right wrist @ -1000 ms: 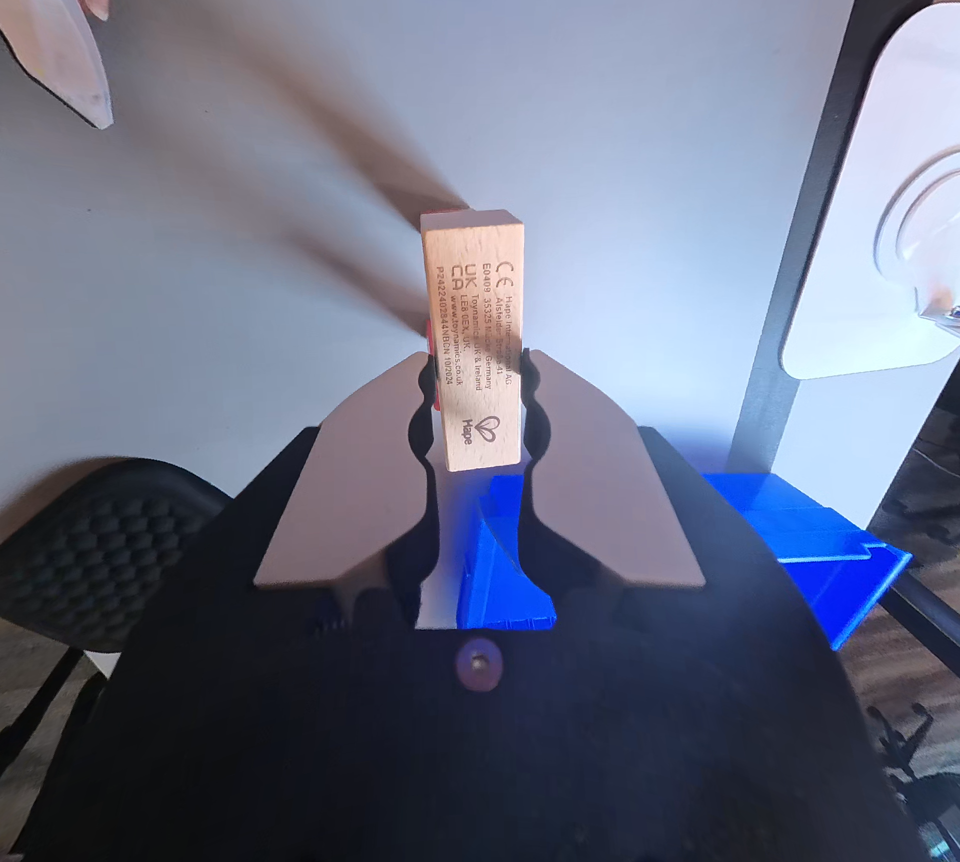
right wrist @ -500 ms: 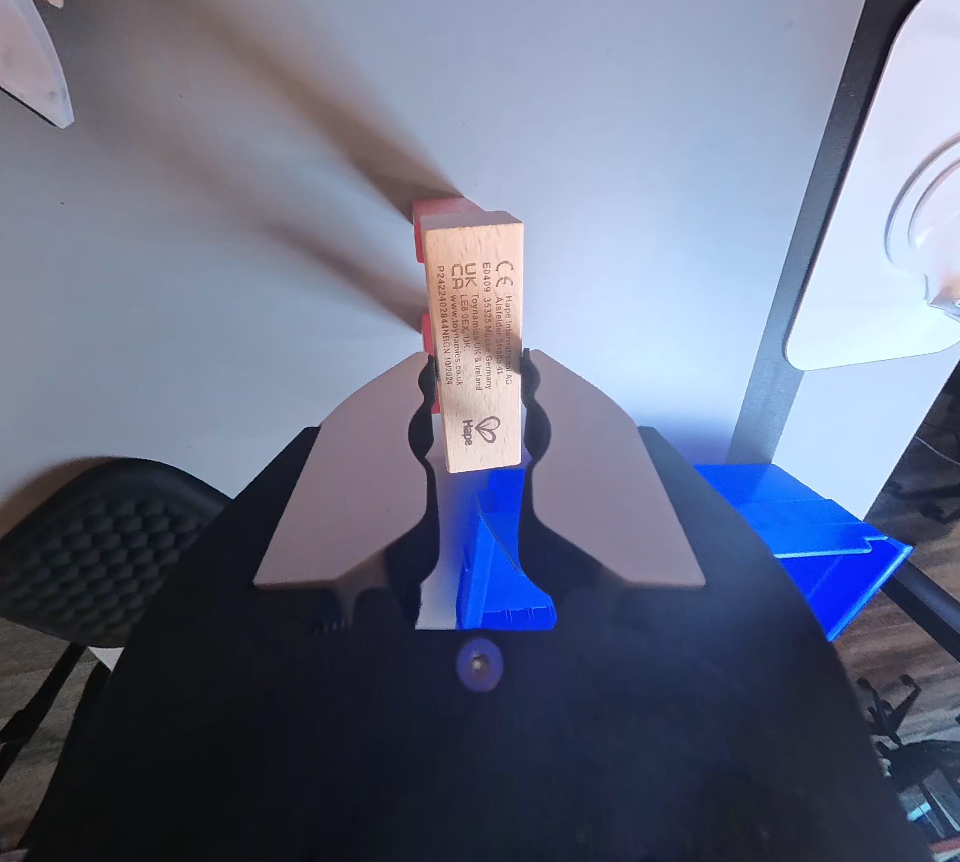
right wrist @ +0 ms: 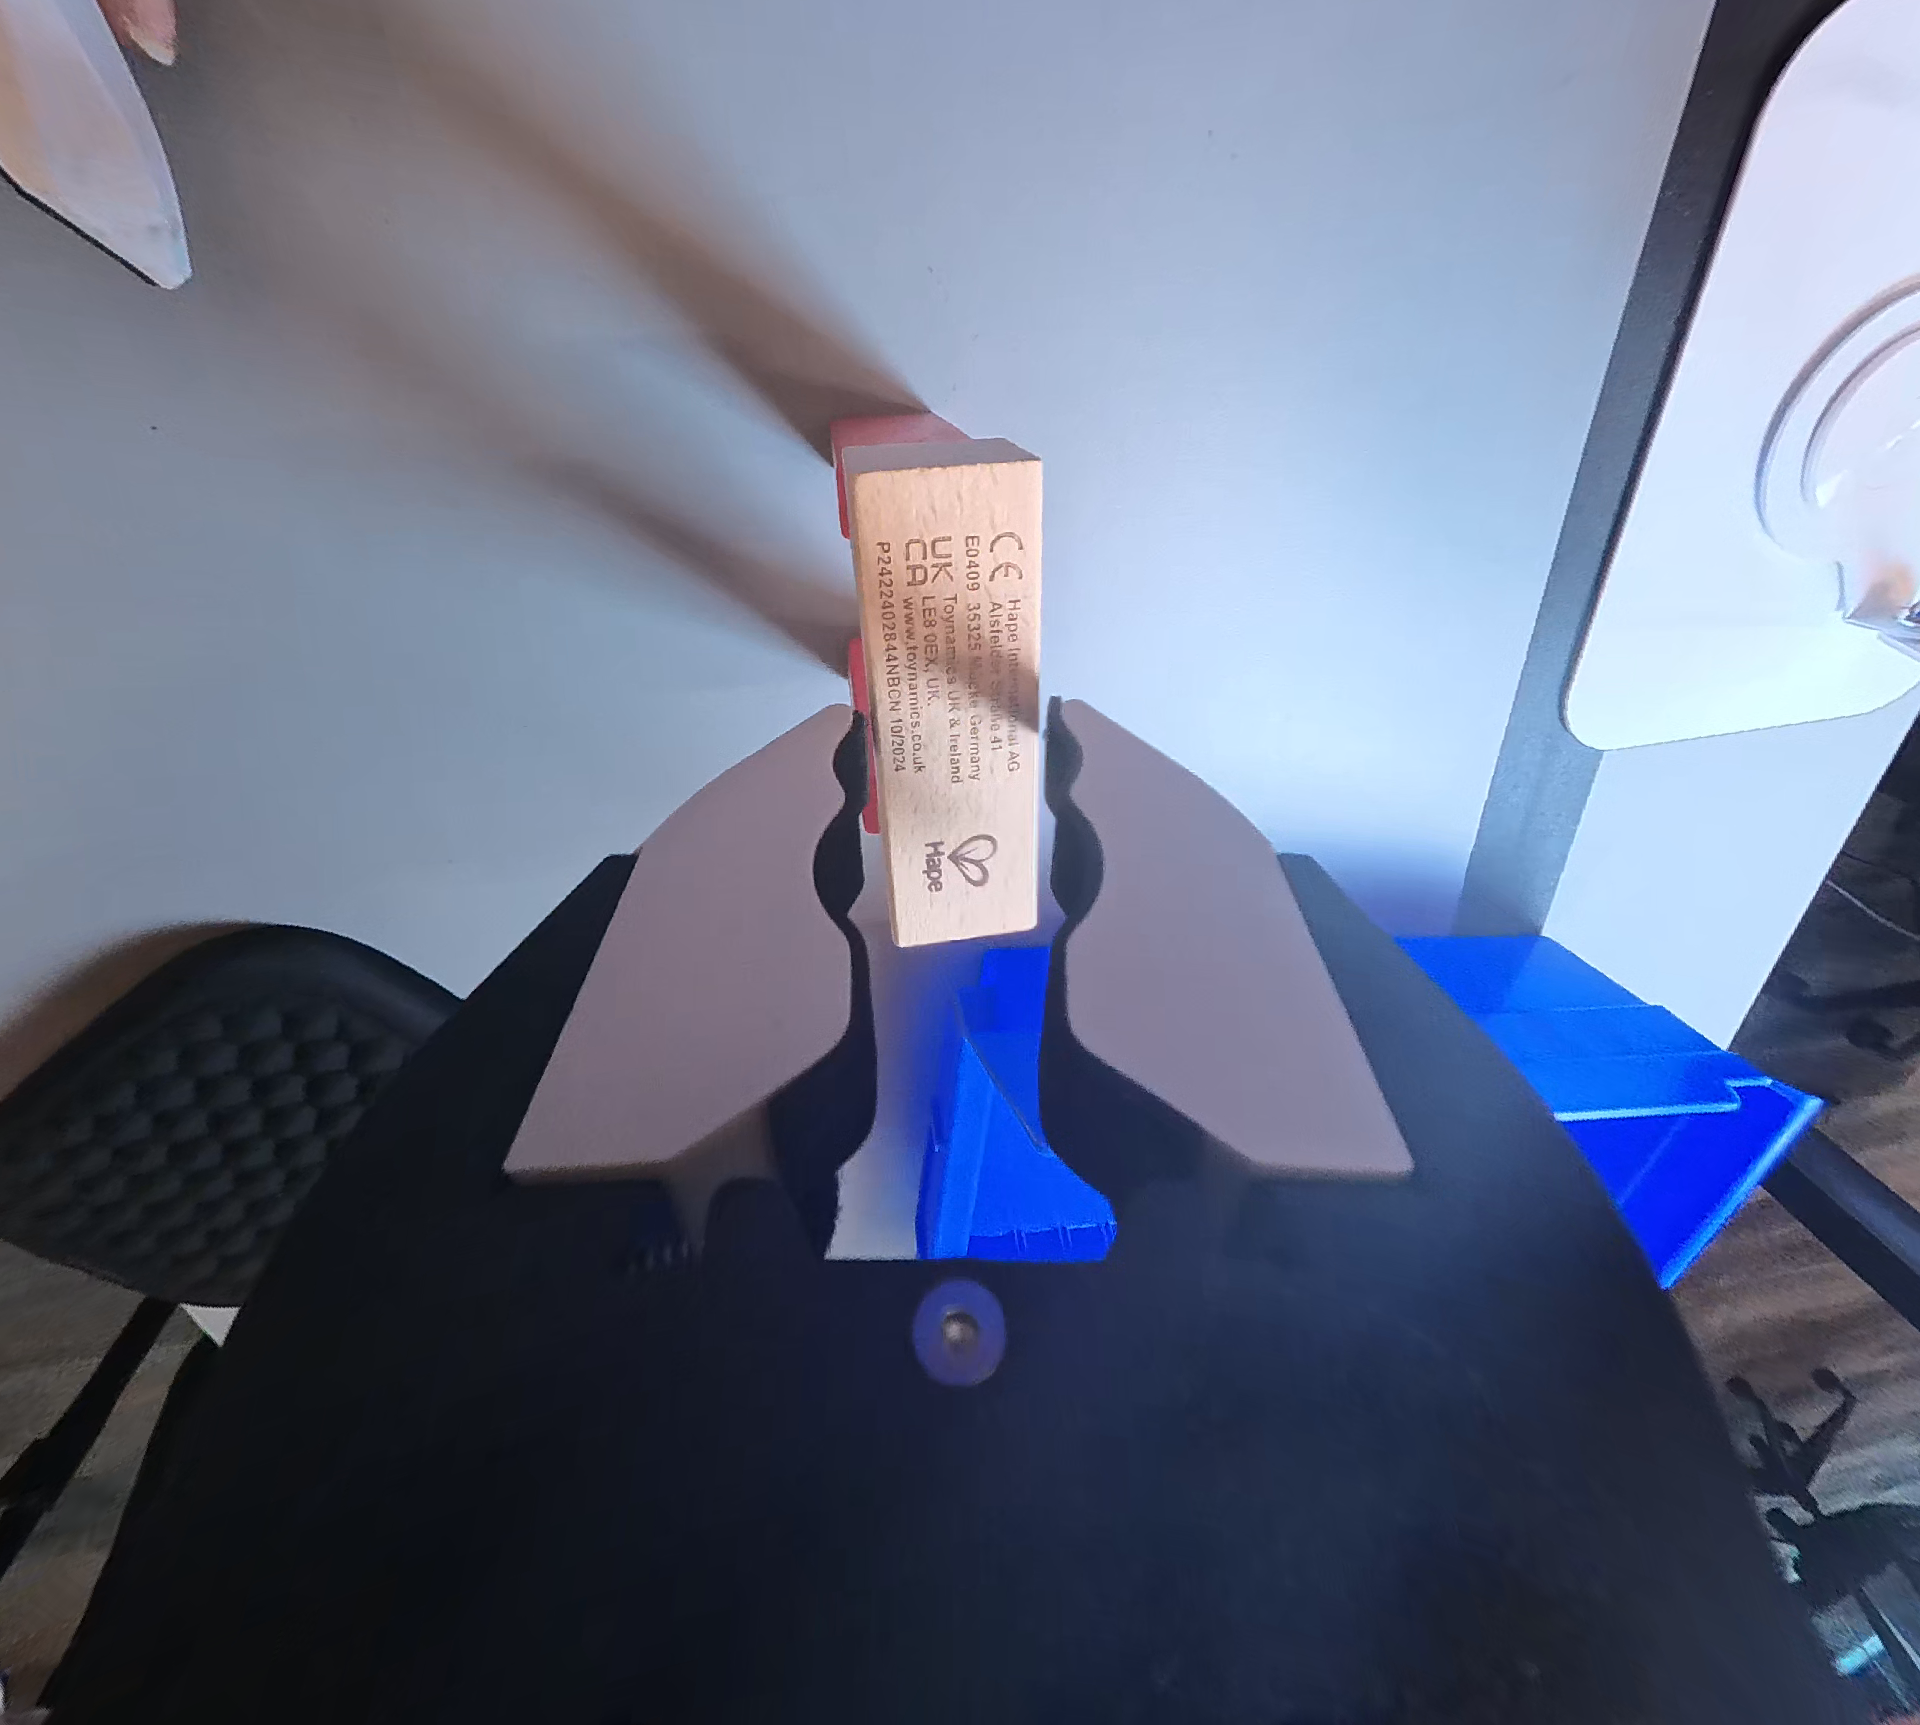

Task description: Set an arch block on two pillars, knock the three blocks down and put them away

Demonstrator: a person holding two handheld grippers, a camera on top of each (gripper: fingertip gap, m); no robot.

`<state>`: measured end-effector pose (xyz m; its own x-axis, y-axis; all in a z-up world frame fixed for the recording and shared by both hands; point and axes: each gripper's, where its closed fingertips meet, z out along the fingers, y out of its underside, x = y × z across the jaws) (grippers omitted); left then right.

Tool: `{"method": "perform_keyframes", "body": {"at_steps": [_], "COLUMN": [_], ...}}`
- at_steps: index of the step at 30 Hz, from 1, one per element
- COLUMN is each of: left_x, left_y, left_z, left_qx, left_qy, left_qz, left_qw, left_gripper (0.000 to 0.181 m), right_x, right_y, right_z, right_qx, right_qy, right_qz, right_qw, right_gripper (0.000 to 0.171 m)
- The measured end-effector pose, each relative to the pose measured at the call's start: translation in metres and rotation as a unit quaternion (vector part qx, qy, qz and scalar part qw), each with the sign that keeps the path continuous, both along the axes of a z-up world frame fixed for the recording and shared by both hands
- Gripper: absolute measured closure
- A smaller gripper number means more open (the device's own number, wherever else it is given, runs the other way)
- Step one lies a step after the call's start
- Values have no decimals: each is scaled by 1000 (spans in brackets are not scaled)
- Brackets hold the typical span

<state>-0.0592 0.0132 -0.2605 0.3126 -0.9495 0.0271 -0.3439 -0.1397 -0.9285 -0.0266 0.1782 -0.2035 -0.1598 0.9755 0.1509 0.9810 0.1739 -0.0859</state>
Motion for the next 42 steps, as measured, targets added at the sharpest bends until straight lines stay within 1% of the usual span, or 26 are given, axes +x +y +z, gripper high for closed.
{"method": "perform_keyframes", "body": {"at_steps": [15,18,22,27,32,38,42], "left_x": [2,2,1,1,2,3,3], "left_y": [-2,-2,-1,1,3,7,9], "left_z": [-5,-5,-4,-5,-4,-4,-3], "left_qx": [-1,0,2,-5,-8,-16,-20], "left_qy": [11,11,9,6,2,-2,-8], "left_qz": [-5,-5,-2,1,9,19,24], "left_qw": [1000,1000,1000,1000,1000,1000,999], "left_gripper": [143,143,144,144,144,145,146], "right_x": [6,9,17,41,59,54,41], "right_y": [1,2,-1,-7,-14,-13,-7], "right_z": [8,12,21,20,-2,-48,-57], "right_qx": [-5,-5,-13,-20,-30,-46,-61], "right_qy": [25,51,128,230,324,412,471], "right_qz": [-7,-12,-22,-45,-79,-116,-120], "right_qw": [1000,999,991,972,942,903,872], "right_gripper": [127,124,118,109,106,106,110]}}
